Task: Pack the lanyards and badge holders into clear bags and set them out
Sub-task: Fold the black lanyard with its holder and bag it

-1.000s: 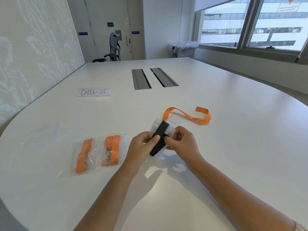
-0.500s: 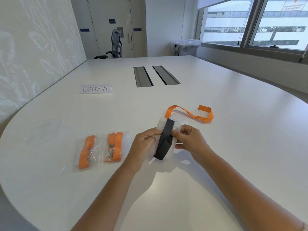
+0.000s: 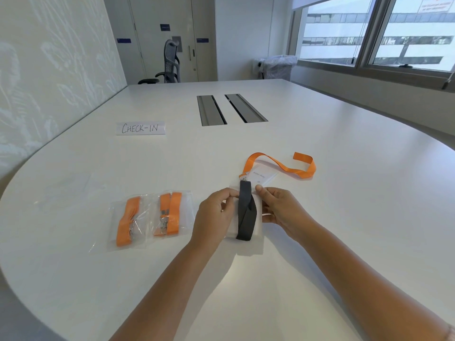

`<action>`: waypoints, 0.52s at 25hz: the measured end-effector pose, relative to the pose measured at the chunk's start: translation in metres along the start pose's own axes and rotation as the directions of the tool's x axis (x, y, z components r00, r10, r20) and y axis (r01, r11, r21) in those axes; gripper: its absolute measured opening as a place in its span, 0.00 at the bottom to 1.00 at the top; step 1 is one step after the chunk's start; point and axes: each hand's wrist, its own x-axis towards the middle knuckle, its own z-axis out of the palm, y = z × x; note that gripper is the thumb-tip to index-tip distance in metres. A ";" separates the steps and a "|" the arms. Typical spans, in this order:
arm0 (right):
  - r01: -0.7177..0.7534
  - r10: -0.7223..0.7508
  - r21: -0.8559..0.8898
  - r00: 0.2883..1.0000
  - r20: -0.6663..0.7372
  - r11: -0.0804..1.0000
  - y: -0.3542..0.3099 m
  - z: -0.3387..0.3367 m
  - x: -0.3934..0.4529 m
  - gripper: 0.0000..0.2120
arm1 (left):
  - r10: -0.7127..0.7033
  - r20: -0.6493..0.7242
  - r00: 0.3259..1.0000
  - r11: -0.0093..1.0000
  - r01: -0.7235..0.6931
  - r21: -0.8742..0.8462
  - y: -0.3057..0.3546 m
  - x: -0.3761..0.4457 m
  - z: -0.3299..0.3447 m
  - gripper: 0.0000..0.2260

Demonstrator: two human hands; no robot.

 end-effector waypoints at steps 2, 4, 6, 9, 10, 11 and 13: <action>-0.001 0.001 -0.016 1.000 0.028 1.000 0.001 0.004 -0.001 0.13 | -0.068 0.008 0.998 0.997 0.068 -0.031 -0.001 0.002 0.003 0.09; 0.001 0.001 -0.047 0.999 0.045 0.999 0.003 0.006 -0.001 0.13 | -0.090 0.029 0.995 0.995 0.091 -0.030 -0.001 0.003 0.003 0.08; 0.002 0.002 -0.078 0.999 0.044 0.997 0.004 0.006 0.000 0.13 | -0.103 0.059 0.993 0.994 0.105 -0.038 -0.002 0.003 0.001 0.06; -0.009 0.012 -0.080 0.999 0.037 0.997 0.003 0.005 0.000 0.13 | -0.131 0.143 0.981 0.984 0.147 -0.104 -0.003 0.006 -0.003 0.05; -0.015 0.019 -0.078 0.999 0.042 0.997 0.003 0.005 0.000 0.13 | -0.135 0.166 0.977 0.982 0.154 -0.107 -0.003 0.007 -0.003 0.04; -0.020 0.025 -0.077 0.998 0.058 0.997 0.002 0.005 0.000 0.13 | -0.138 0.174 0.975 0.983 0.156 -0.099 -0.003 0.007 -0.003 0.04; -0.023 0.032 -0.094 0.994 0.102 0.995 0.003 0.005 0.000 0.11 | -0.143 0.155 0.978 0.984 0.157 -0.083 -0.003 0.008 -0.004 0.03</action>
